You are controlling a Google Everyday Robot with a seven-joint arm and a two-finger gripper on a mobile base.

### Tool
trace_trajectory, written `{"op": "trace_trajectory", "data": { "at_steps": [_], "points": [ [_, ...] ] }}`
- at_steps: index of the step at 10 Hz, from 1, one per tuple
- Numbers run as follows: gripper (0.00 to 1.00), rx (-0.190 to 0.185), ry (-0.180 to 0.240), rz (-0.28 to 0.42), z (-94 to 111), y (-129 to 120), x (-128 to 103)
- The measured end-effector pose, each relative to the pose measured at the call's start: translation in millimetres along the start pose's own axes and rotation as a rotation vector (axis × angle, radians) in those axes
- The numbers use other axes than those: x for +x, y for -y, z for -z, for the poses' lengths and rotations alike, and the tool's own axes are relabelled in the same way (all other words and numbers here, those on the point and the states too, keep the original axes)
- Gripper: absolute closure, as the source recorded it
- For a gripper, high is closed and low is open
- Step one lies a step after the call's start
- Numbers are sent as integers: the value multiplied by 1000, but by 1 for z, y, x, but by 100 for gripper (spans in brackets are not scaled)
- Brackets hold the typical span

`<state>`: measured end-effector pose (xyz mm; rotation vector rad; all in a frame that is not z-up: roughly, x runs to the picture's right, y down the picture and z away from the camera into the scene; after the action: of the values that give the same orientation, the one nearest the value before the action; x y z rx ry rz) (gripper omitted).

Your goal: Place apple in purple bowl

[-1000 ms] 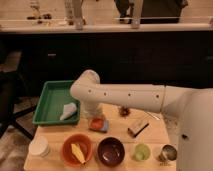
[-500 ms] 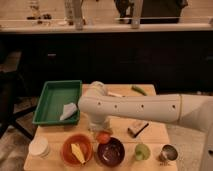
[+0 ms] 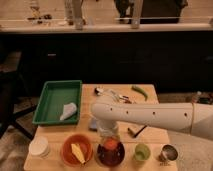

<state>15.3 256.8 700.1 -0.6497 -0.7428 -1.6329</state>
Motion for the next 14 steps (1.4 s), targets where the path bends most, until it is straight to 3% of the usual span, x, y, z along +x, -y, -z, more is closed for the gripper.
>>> {"op": "trace_trajectory", "data": {
  "at_steps": [3,5,11,13,14],
  "points": [
    [100,12,12,-29,-3,-2,-10],
    [93,11,12,-25,-3,0,-10],
    [30,11,13,-25,-3,-1,-10],
    [20,11,13,-26,-3,-1,-10],
    [20,11,13,-26,-3,-1,-10]
  ]
}}
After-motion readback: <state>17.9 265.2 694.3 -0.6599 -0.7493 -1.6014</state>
